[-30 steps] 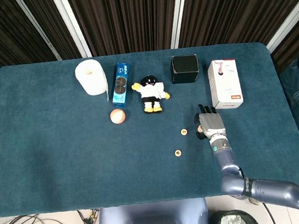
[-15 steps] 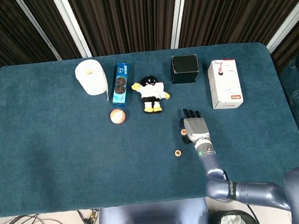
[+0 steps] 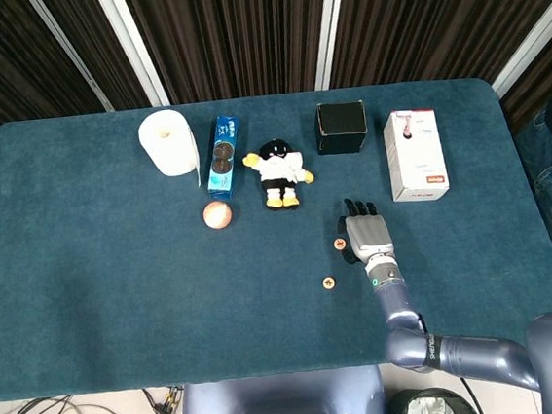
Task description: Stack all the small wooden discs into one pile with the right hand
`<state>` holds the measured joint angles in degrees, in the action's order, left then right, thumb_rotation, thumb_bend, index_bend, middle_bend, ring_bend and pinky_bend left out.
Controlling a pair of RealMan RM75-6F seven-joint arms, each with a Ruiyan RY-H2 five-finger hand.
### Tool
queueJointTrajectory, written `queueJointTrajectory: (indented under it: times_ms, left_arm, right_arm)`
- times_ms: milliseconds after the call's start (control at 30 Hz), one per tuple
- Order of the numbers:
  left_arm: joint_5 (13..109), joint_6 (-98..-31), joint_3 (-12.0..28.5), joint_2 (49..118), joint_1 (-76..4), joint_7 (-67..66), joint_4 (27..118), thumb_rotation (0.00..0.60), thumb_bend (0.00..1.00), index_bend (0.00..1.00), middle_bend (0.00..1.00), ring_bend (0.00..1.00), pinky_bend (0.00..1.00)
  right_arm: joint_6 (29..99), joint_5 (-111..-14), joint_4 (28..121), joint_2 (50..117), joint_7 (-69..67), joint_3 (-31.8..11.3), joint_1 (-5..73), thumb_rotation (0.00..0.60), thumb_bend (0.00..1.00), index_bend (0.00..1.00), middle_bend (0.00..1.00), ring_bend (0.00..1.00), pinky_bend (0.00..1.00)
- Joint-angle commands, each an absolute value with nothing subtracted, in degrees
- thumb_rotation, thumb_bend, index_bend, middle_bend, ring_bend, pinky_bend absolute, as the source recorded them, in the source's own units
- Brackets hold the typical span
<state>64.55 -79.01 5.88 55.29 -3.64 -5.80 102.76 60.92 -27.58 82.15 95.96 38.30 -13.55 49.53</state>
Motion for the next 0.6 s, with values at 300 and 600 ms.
queueJointTrajectory:
  times_ms: [300,600]
  left_arm:
    - [64.5,-78.9,5.9,55.3,-3.7,-5.9,102.8,0.6,0.15,0.08,0.0,0.0,0.01]
    - [64.5,-78.9,5.8,55.3,-3.7,-6.2,102.9,0.6,0.15,0.08,0.0,0.0,0.01]
  right_arm:
    - [60.3,-28.1,80.7,96.4,37.8,-13.7,49.1,0.6,0.41,0.46,0.0,0.0,0.0]
    - [59.8,-28.6,80.5,96.7,37.2,-13.9,48.6,0.6,0.41,0.47,0.0,0.0,0.0]
